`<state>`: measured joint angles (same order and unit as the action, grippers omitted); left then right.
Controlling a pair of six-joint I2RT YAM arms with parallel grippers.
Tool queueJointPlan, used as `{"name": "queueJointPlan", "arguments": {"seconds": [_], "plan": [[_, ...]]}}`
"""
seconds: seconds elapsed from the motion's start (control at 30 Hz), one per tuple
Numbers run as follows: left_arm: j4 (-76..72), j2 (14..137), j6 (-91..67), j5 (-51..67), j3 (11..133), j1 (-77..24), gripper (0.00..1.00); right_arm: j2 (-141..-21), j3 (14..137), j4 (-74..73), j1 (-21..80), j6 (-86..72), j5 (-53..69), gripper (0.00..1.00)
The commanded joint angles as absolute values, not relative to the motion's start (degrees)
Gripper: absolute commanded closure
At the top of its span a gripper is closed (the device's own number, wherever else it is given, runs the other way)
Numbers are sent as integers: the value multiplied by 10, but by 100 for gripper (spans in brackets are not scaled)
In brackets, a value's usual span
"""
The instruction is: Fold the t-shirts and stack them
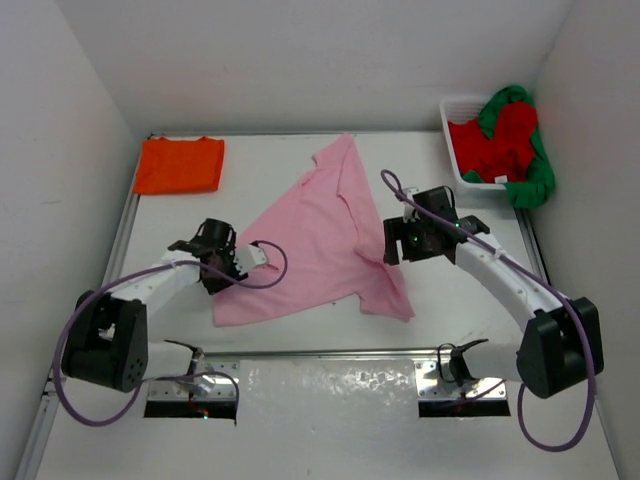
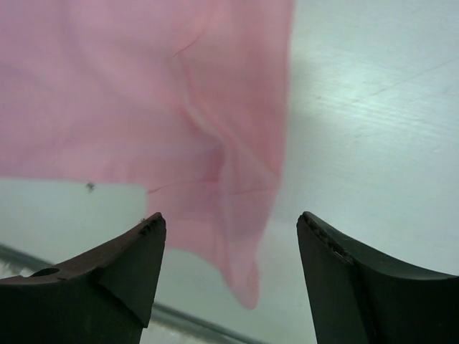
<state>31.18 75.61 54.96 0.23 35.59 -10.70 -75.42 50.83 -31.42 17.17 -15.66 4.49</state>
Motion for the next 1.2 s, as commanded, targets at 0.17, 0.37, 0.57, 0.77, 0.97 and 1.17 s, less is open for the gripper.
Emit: {"name": "queueJointPlan", "arguments": {"seconds": [0.17, 0.37, 0.57, 0.77, 0.97, 1.17], "plan": [[475, 633, 501, -61, 319, -279, 57, -687, 414, -376, 210, -217, 76, 26], [482, 623, 482, -42, 330, -348, 47, -686, 366, -348, 256, -217, 71, 26], [381, 720, 524, -163, 234, -349, 46, -726, 343, -303, 258, -225, 59, 28], [380, 717, 542, -134, 236, -348, 46, -755, 338, -273, 258, -230, 65, 29], [354, 713, 562, -113, 223, -349, 53, -773, 327, -230, 258, -249, 91, 43], [352, 730, 512, -98, 241, -340, 100, -765, 344, -209, 286, -241, 96, 41]]}}
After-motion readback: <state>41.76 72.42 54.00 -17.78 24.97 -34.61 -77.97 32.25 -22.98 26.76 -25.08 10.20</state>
